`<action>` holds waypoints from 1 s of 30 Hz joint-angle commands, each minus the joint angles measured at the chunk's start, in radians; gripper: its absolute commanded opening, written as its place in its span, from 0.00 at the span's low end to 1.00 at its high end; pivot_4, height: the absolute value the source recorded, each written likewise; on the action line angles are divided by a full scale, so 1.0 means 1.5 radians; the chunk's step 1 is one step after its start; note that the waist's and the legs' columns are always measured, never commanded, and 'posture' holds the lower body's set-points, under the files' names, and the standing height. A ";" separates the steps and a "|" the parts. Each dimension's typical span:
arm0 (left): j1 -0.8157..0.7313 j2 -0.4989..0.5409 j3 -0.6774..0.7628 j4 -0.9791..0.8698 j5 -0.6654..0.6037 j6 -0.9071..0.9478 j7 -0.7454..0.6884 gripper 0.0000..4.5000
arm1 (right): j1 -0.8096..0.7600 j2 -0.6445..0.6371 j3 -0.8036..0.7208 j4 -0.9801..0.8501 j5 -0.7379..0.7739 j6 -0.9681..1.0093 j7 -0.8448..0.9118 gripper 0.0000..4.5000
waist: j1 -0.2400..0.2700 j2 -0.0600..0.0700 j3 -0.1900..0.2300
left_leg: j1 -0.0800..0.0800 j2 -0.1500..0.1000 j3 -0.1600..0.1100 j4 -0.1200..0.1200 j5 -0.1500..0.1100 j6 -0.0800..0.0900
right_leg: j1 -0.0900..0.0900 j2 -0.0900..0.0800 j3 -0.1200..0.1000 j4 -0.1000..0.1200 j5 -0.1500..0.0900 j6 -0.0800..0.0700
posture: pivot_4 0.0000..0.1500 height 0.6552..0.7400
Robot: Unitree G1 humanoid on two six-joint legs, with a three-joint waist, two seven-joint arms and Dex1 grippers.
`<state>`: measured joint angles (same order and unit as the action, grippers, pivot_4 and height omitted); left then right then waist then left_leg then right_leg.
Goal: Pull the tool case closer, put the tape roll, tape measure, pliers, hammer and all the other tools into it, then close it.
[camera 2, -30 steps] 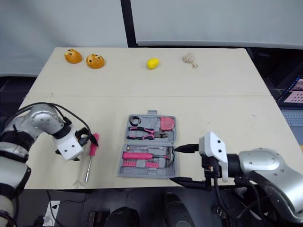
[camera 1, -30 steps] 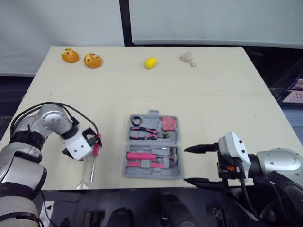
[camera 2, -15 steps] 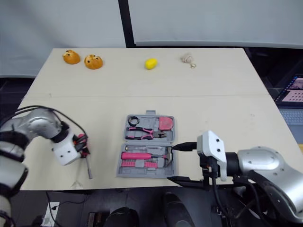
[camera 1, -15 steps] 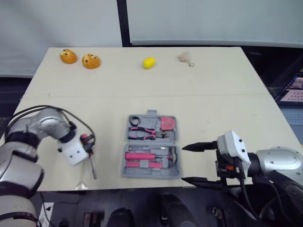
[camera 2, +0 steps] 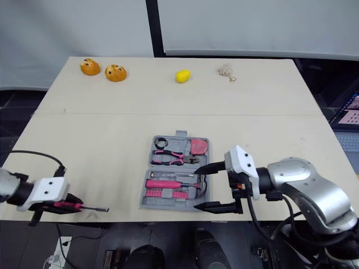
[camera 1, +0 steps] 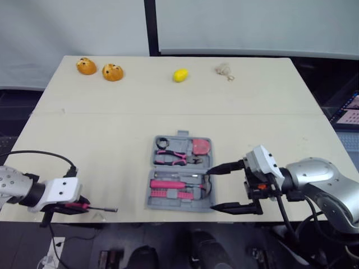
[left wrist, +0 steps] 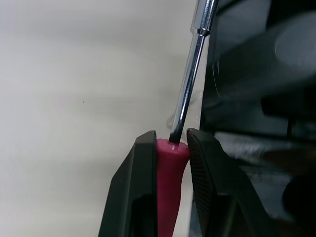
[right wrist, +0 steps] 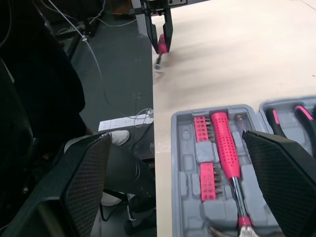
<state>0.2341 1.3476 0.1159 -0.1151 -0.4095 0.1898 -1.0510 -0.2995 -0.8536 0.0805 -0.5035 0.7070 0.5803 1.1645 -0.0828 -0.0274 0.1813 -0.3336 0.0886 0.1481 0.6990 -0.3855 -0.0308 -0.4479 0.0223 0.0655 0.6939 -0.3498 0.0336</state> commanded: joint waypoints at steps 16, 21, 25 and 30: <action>-0.294 -0.461 0.221 -0.160 -0.114 0.925 0.552 0.09 | 0.003 0.031 0.006 0.001 -0.024 -0.017 0.001 1.00 | 0.004 -0.002 -0.001 | 0.000 -0.001 -0.003 0.001 0.001 -0.001 | 0.002 0.000 -0.001 0.000 0.000 0.000 | 1.00 1.00; -0.361 -0.532 0.185 -0.139 -0.059 0.950 0.613 0.09 | 0.013 0.031 0.000 -0.008 -0.022 -0.014 -0.009 1.00 | 0.004 -0.002 -0.001 | 0.000 -0.001 -0.003 0.001 0.001 -0.001 | 0.002 0.000 -0.001 0.000 0.000 0.000 | 1.00 1.00; -0.389 -0.555 0.160 -0.112 -0.025 0.942 0.627 0.09 | 0.016 0.026 -0.008 -0.011 -0.018 -0.011 -0.014 1.00 | 0.004 -0.002 -0.001 | 0.001 -0.001 -0.003 0.001 0.001 -0.003 | 0.002 0.000 -0.001 0.001 0.000 0.000 | 1.00 1.00; -0.391 -0.547 0.128 -0.093 -0.007 0.909 0.611 0.20 | 0.020 0.023 -0.013 -0.014 -0.016 -0.008 -0.019 1.00 | 0.007 -0.002 -0.002 | 0.002 -0.002 -0.003 0.001 0.002 -0.004 | 0.002 -0.001 -0.001 0.002 0.000 0.000 | 1.00 1.00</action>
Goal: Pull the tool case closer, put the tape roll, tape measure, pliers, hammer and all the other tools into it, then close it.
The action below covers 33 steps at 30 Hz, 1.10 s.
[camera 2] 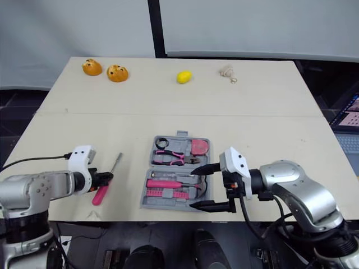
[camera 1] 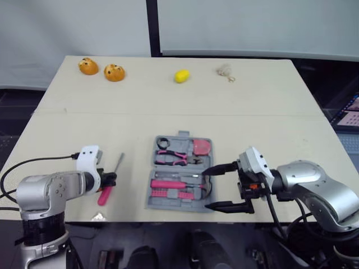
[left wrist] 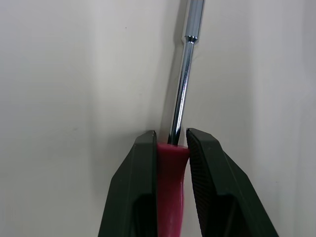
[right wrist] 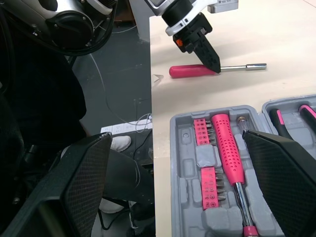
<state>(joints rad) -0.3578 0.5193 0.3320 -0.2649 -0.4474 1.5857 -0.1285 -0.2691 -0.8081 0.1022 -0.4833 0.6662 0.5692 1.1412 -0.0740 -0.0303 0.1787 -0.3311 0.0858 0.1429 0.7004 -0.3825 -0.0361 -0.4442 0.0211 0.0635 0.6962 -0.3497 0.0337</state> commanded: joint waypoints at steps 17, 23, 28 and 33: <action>0.362 0.206 0.071 -0.179 0.001 -0.467 -0.360 0.98 | 0.005 0.002 -0.021 -0.035 0.016 0.009 -0.003 1.00 | 0.003 0.000 0.000 | 0.000 0.001 -0.001 -0.002 0.000 -0.001 | 0.000 -0.001 -0.001 -0.001 -0.001 -0.001 | 1.00 1.00; 0.392 0.247 -0.012 -0.039 0.134 -0.765 -0.428 0.98 | 0.002 -0.002 -0.022 -0.035 0.016 0.010 0.002 1.00 | 0.010 0.000 0.000 | 0.000 0.000 -0.001 -0.002 0.000 -0.001 | 0.000 -0.001 -0.001 -0.002 -0.001 -0.001 | 1.00 1.00; 0.337 0.221 -0.041 0.064 0.138 -0.774 -0.422 0.98 | 0.009 -0.007 -0.028 -0.041 0.015 0.010 -0.001 1.00 | 0.010 0.000 0.000 | -0.001 0.000 0.000 -0.002 0.000 0.000 | 0.000 0.000 -0.001 -0.002 -0.001 -0.001 | 1.00 1.00; 0.295 0.169 -0.063 0.113 0.136 -0.765 -0.401 0.87 | 0.021 -0.008 -0.033 -0.050 0.014 0.009 -0.009 1.00 | 0.010 -0.001 0.000 | -0.001 0.000 -0.001 -0.002 0.000 0.000 | 0.000 -0.001 -0.001 -0.002 -0.001 -0.001 | 1.00 1.00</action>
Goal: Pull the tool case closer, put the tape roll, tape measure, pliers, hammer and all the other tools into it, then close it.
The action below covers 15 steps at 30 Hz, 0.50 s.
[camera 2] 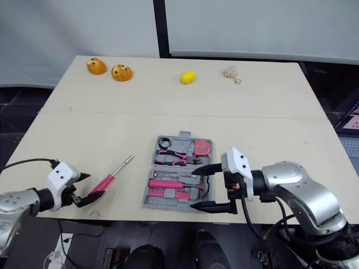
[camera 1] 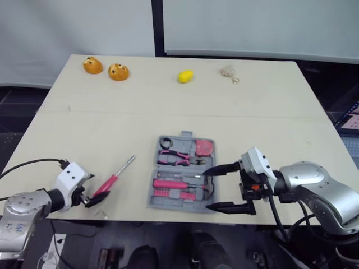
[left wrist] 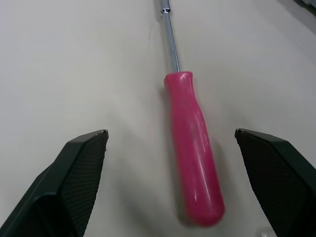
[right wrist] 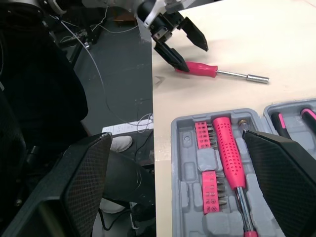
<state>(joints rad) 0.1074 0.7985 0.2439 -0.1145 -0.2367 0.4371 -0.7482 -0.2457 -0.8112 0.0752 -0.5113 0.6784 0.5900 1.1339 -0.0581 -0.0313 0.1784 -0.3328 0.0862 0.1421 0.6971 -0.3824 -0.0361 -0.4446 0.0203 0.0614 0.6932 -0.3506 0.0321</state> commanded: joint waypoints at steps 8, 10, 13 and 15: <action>-0.077 -0.029 -0.051 0.064 0.032 -0.004 0.032 0.59 | 0.011 0.000 -0.014 -0.031 0.003 -0.009 -0.012 1.00 | -0.001 0.000 0.000 | 0.000 0.000 0.000 0.000 0.000 0.000 | 0.000 0.000 0.000 0.000 0.000 0.000 | 1.00 1.00; -0.082 -0.027 -0.056 0.072 0.038 -0.010 0.029 0.59 | 0.012 0.000 -0.014 -0.033 0.003 -0.009 -0.013 1.00 | 0.000 0.000 0.000 | 0.000 0.000 0.000 0.000 0.000 0.000 | 0.000 0.000 0.000 0.000 0.000 0.000 | 1.00 1.00; -0.099 -0.032 -0.063 0.090 0.047 -0.015 0.032 0.59 | 0.015 -0.001 -0.017 -0.034 0.004 -0.010 -0.014 1.00 | 0.000 0.000 0.000 | 0.000 0.000 0.000 0.000 0.000 0.000 | 0.000 0.000 0.000 0.001 0.000 0.000 | 1.00 1.00; -0.104 -0.033 -0.071 0.097 0.055 -0.029 0.033 0.53 | 0.017 -0.002 -0.019 -0.035 0.004 -0.010 -0.015 1.00 | 0.001 0.000 0.000 | 0.000 0.000 0.000 0.001 0.000 0.000 | 0.000 0.000 0.000 0.001 0.000 0.000 | 1.00 1.00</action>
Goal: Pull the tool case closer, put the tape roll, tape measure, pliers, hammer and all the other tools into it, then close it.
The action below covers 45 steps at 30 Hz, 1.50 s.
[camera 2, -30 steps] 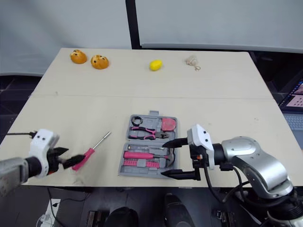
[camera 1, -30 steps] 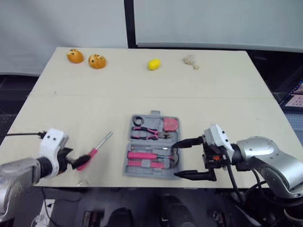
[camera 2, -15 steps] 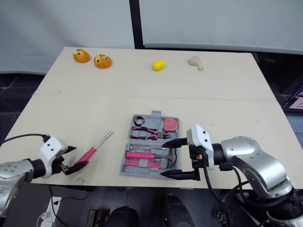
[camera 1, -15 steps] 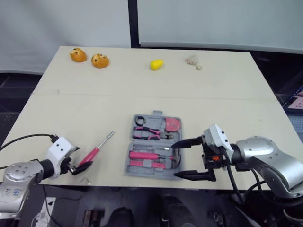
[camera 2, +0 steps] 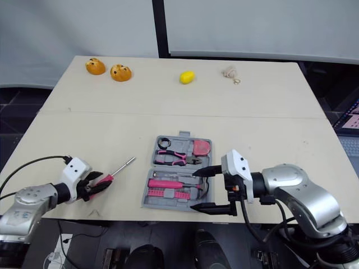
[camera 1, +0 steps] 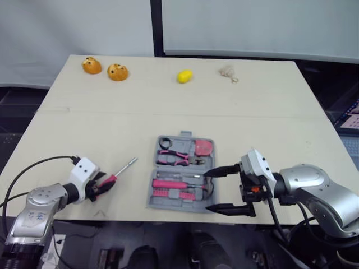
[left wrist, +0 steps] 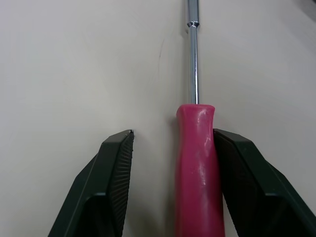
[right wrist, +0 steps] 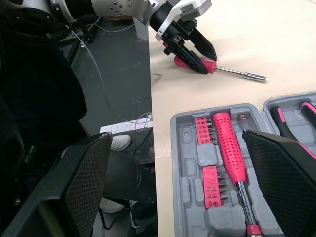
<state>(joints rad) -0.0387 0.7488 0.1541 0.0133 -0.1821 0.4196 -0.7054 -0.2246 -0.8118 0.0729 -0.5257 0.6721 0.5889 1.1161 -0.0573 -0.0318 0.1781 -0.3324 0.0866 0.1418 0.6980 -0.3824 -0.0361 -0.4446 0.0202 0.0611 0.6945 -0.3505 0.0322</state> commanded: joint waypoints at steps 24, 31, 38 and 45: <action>-0.202 0.212 -0.179 -0.369 -0.089 0.250 -0.202 0.13 | 0.094 -0.129 -0.117 -0.031 0.021 0.007 0.044 1.00 | 0.003 0.000 0.000 | -0.001 -0.001 0.000 0.000 0.000 0.000 | 0.000 0.000 0.000 -0.001 0.000 0.000 | 1.00 1.00; -0.326 0.104 -0.392 -0.382 -0.030 0.338 -0.167 0.13 | 0.192 -0.186 -0.187 0.002 -0.037 -0.038 0.077 1.00 | 0.001 0.000 0.000 | 0.000 -0.001 0.000 0.000 0.000 0.000 | 0.000 0.001 0.002 -0.001 0.000 0.001 | 1.00 1.00; -0.381 0.037 -0.534 -0.327 0.060 0.330 -0.142 0.13 | 0.232 -0.177 -0.222 -0.005 -0.034 -0.031 0.066 1.00 | 0.004 0.000 0.000 | 0.000 -0.001 -0.001 0.001 0.000 0.000 | 0.000 0.002 0.003 0.000 0.000 0.001 | 1.00 1.00; -0.404 0.017 -0.586 -0.312 0.094 0.318 -0.172 0.13 | 0.248 -0.169 -0.231 -0.019 -0.026 -0.022 0.056 1.00 | 0.005 0.000 0.000 | 0.000 -0.001 -0.001 0.001 0.000 0.000 | 0.000 0.002 0.003 0.000 0.000 0.001 | 1.00 1.00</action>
<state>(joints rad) -0.6289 0.7771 -0.7131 -0.4498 -0.0638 0.9102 -0.9519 0.1435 -1.0748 -0.2430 -0.5242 0.6091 0.5509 1.2069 -0.0500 -0.0321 0.1781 -0.3324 0.0850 0.1407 0.6991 -0.3820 -0.0360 -0.4442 0.0235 0.0657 0.6950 -0.3498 0.0336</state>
